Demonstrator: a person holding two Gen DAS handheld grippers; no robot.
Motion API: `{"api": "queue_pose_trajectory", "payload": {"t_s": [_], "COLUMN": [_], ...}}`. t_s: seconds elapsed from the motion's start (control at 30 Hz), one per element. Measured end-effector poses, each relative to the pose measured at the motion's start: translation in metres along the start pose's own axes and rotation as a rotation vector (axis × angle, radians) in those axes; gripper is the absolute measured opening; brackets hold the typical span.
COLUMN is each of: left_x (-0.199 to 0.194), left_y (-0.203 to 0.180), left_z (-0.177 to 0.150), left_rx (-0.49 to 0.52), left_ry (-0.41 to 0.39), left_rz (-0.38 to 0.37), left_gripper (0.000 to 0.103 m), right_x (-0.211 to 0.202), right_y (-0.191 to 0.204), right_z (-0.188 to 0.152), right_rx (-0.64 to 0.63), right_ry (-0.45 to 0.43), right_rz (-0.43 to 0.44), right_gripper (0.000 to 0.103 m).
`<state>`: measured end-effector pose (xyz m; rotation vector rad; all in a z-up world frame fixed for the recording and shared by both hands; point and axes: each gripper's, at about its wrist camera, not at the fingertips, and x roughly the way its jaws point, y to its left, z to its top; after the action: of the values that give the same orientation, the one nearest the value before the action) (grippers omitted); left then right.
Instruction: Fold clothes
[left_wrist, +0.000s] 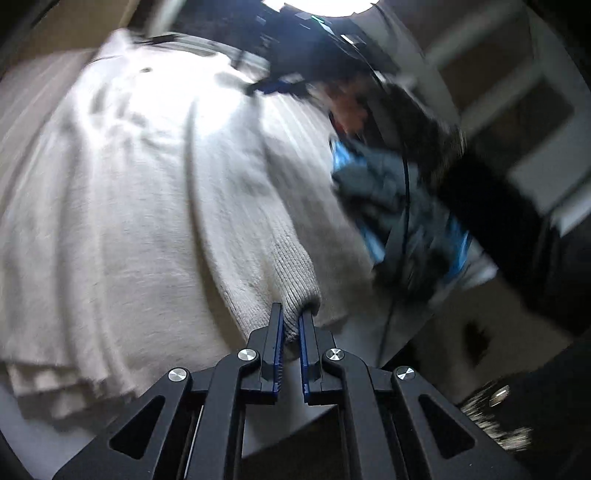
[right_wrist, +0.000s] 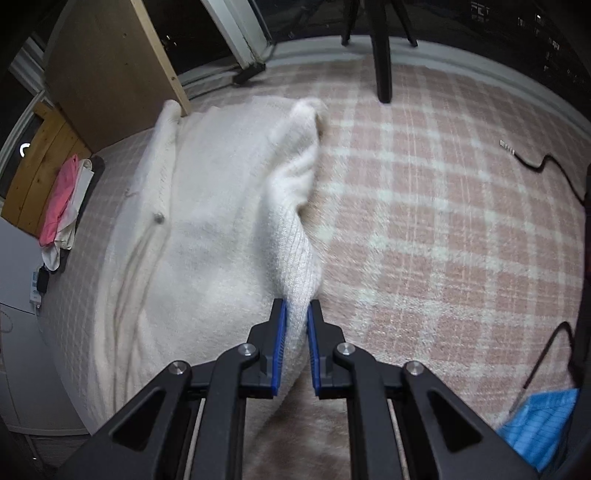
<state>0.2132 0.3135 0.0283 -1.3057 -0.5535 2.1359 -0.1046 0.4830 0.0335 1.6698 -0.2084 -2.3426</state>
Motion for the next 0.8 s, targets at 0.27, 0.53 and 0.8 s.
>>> {"api": "queue_pose_trajectory", "payload": {"t_s": [0.27, 0.53, 0.8], "left_x": [-0.027, -0.025, -0.019], "left_y": [0.043, 0.037, 0.013], "left_z": [-0.026, -0.029, -0.019], "left_rx": [-0.185, -0.116, 0.037], "left_ry": [-0.092, -0.082, -0.047], "left_rz": [-0.021, 0.058, 0.120], "left_gripper": [0.006, 0.007, 0.007], "right_x": [-0.002, 0.054, 0.017], "right_y": [0.081, 0.128, 0.091], "right_z": [0.034, 0.044, 0.026], "right_rx": [-0.157, -0.291, -0.329], "right_ry": [0.011, 0.095, 0.018], "right_rz": [-0.010, -0.144, -0.151], "right_gripper": [0.010, 0.008, 0.037]}}
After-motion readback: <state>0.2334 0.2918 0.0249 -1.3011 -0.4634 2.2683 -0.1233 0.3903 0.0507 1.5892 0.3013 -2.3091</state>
